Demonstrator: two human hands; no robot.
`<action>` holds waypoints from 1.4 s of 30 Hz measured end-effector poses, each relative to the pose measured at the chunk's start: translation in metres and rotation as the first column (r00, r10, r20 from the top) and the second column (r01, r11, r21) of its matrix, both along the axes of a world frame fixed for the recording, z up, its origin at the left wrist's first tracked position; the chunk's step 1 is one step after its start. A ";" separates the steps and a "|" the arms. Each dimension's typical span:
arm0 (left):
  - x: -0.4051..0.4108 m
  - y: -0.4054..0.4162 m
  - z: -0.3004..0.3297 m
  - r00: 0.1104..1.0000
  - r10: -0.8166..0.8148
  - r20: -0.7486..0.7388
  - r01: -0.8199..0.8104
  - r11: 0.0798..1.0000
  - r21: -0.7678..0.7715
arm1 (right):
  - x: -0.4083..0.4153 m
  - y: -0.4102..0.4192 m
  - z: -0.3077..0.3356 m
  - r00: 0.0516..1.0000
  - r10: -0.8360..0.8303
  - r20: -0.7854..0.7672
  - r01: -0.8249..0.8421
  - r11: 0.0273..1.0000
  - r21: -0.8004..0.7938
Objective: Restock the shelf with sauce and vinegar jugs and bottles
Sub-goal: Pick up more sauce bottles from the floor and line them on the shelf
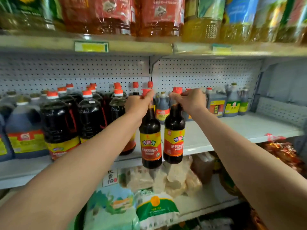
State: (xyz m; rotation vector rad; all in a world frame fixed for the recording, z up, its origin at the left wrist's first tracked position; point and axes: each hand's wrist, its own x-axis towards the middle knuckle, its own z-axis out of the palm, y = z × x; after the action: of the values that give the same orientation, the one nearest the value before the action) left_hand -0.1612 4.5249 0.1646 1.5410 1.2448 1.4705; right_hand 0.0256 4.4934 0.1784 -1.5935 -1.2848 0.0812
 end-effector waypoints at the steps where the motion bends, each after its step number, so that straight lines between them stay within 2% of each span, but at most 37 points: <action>1: 0.002 0.016 0.001 1.000 -0.006 -0.005 0.006 1.000 -0.001 | -0.002 0.013 0.001 1.000 -0.011 0.000 0.011 1.000 -0.014; 6: 0.011 0.082 -0.005 1.000 -0.013 -0.019 0.012 1.000 -0.007 | -0.012 0.074 -0.001 0.998 -0.049 -0.037 0.048 0.998 -0.036; 10: 0.018 0.114 -0.018 1.000 0.014 -0.009 -0.015 1.000 -0.010 | -0.018 0.107 -0.011 0.995 -0.096 -0.004 0.096 0.992 -0.087; 14: 0.025 0.129 -0.024 0.999 0.024 0.026 -0.024 1.000 -0.006 | -0.015 0.129 -0.012 0.999 -0.009 -0.039 0.005 0.995 -0.099; 19: 0.030 0.136 -0.028 0.995 0.042 0.093 -0.038 0.998 -0.048 | -0.004 0.130 -0.021 0.996 0.050 -0.072 -0.054 0.997 -0.052; 28: 0.034 0.121 -0.028 0.993 0.116 0.035 -0.115 0.993 -0.011 | 0.001 0.121 -0.028 0.994 0.090 -0.055 -0.091 0.995 -0.027; 42: 0.030 0.116 -0.027 0.992 0.118 -0.033 -0.119 0.993 -0.013 | 0.001 0.119 -0.029 0.988 0.112 -0.104 -0.115 0.993 -0.029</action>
State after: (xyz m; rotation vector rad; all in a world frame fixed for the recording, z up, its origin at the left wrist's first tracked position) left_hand -0.1311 4.6413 0.1380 1.5087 1.3838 1.5126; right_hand 0.0266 4.6119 0.1496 -1.5247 -1.2997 0.2542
